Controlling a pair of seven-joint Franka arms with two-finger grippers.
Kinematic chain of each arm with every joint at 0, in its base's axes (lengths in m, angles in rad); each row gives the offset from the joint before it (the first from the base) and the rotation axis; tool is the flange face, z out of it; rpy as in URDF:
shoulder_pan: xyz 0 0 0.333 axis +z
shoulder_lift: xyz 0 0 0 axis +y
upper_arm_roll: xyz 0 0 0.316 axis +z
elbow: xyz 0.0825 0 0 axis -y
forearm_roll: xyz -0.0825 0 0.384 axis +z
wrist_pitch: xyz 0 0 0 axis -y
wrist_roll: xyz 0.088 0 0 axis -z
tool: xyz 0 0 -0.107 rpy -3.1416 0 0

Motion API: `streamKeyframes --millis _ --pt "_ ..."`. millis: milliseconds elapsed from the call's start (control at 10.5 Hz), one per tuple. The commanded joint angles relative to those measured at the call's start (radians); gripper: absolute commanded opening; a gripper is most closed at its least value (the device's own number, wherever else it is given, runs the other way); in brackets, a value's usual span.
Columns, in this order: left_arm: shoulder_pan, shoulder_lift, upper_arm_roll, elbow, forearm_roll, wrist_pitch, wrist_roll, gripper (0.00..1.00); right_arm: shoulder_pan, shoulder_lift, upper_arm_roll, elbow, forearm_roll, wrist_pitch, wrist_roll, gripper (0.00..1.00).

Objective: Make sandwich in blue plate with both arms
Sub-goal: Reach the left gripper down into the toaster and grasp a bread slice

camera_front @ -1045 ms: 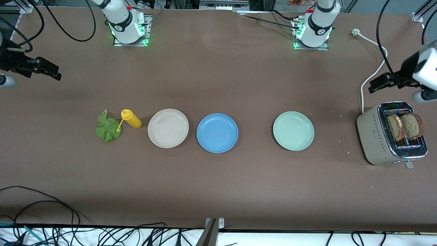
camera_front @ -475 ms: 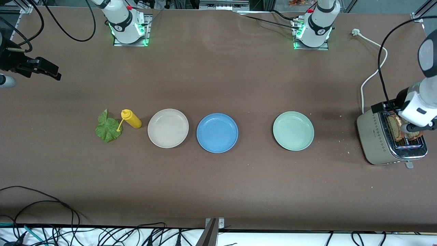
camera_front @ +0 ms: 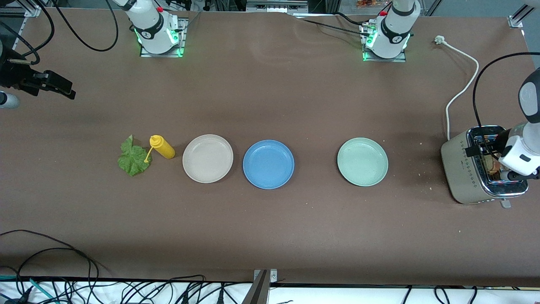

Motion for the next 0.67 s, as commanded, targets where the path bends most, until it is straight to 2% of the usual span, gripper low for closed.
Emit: streamKeyframes --millis 0,285,570 --pt "0.027 0.052 -0.006 0.024 0.025 0.026 0.043 1.0 -0.004 -0.005 0.005 0.004 -0.001 -0.011 0.01 1.0" --pt "0.035 0.071 -0.006 0.024 0.024 0.026 0.032 1.0 -0.004 -0.005 0.005 0.002 -0.001 -0.011 0.01 1.0" --pt "0.088 0.08 -0.006 0.024 0.025 0.031 0.043 1.0 -0.004 -0.005 0.003 0.002 -0.001 -0.011 0.01 1.0"
